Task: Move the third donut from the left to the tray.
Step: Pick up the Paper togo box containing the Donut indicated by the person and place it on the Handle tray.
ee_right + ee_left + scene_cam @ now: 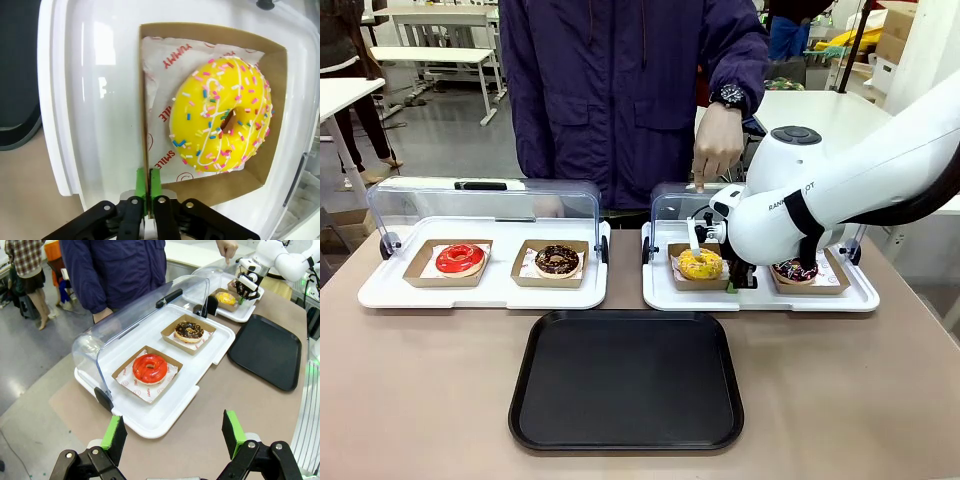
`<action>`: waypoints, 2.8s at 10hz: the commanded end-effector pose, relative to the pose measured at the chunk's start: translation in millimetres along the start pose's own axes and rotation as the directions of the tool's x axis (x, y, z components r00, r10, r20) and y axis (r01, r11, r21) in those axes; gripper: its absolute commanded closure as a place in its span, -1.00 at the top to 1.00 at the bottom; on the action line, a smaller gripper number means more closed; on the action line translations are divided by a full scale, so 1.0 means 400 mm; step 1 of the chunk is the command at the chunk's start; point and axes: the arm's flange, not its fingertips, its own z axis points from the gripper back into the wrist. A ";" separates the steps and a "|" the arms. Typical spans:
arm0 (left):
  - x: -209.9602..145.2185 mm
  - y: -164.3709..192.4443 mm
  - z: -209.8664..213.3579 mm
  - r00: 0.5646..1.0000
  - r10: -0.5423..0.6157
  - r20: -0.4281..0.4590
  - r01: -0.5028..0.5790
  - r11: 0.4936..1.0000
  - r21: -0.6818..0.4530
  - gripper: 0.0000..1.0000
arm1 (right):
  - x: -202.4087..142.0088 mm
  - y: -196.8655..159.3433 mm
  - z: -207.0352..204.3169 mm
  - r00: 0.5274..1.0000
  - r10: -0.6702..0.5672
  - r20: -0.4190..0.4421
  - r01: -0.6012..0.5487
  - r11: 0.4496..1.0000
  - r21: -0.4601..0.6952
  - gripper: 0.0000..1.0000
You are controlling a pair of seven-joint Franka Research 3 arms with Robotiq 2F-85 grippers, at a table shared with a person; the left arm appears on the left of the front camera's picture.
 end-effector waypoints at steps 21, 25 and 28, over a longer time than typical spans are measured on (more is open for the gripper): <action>0.003 -0.002 0.004 1.000 -0.010 -0.004 0.010 1.000 -0.005 1.00 | 0.115 0.345 0.326 0.999 -0.052 -0.008 0.050 0.985 -0.165 -0.96; 0.003 -0.002 0.004 1.000 -0.010 -0.004 0.010 1.000 -0.005 1.00 | 0.224 0.468 0.283 0.999 -0.041 -0.002 0.041 0.992 -0.117 -0.96; 0.003 -0.002 0.004 1.000 -0.010 -0.004 0.010 1.000 -0.005 1.00 | 0.276 0.528 0.231 0.999 -0.028 0.038 0.032 0.994 -0.108 -0.96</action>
